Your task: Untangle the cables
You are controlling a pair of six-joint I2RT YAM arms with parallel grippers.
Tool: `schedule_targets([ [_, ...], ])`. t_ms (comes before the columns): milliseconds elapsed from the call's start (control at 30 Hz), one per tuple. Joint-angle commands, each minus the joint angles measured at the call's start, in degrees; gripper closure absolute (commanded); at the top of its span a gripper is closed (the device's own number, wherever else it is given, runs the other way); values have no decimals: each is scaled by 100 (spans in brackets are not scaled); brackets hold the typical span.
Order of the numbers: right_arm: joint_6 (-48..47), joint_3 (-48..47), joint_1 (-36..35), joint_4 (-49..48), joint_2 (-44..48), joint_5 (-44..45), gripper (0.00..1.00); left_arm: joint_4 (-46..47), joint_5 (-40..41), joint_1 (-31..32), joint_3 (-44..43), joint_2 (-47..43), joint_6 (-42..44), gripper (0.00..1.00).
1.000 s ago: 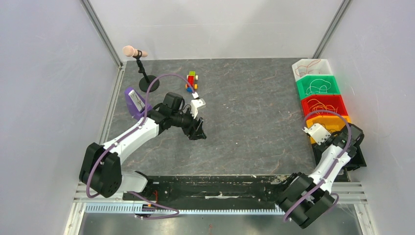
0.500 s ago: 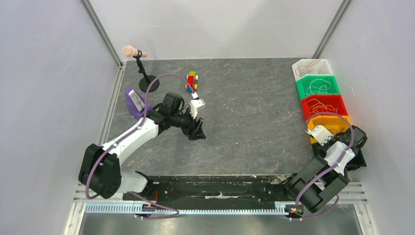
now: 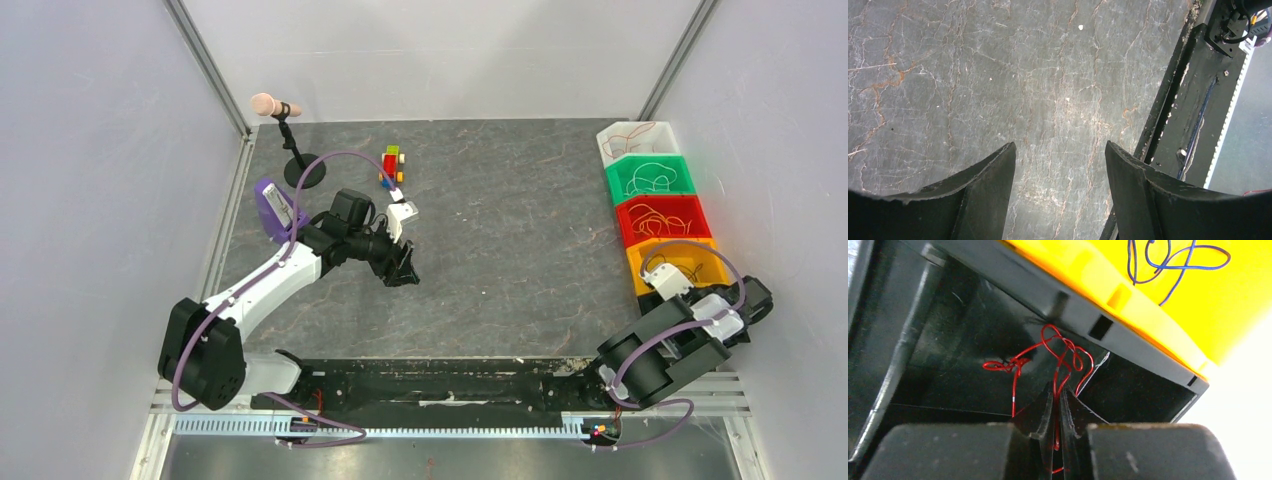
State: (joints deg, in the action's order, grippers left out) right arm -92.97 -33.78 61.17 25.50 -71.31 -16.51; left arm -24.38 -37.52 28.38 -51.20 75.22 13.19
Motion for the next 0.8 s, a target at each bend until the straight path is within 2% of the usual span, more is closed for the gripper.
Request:
schedule_targets([
  [0, -210, -379, 297, 334, -112, -512, 86, -13, 33, 34, -83, -136, 267, 28],
  [300, -388, -1330, 431, 1919, 75, -1131, 52, -3, 68, 47, -110, -94, 232, 28],
  [467, -402, -1698, 431, 2632, 168, -1112, 23, -90, 113, 45, -118, -144, 313, 27],
  [600, -453, -2184, 440, 3550, 181, -1166, 13, -147, 165, 45, -110, -173, 351, 25],
  [767, -676, -2663, 420, 4650, 161, -1749, 2, -183, 285, 51, -148, -118, 306, 23],
])
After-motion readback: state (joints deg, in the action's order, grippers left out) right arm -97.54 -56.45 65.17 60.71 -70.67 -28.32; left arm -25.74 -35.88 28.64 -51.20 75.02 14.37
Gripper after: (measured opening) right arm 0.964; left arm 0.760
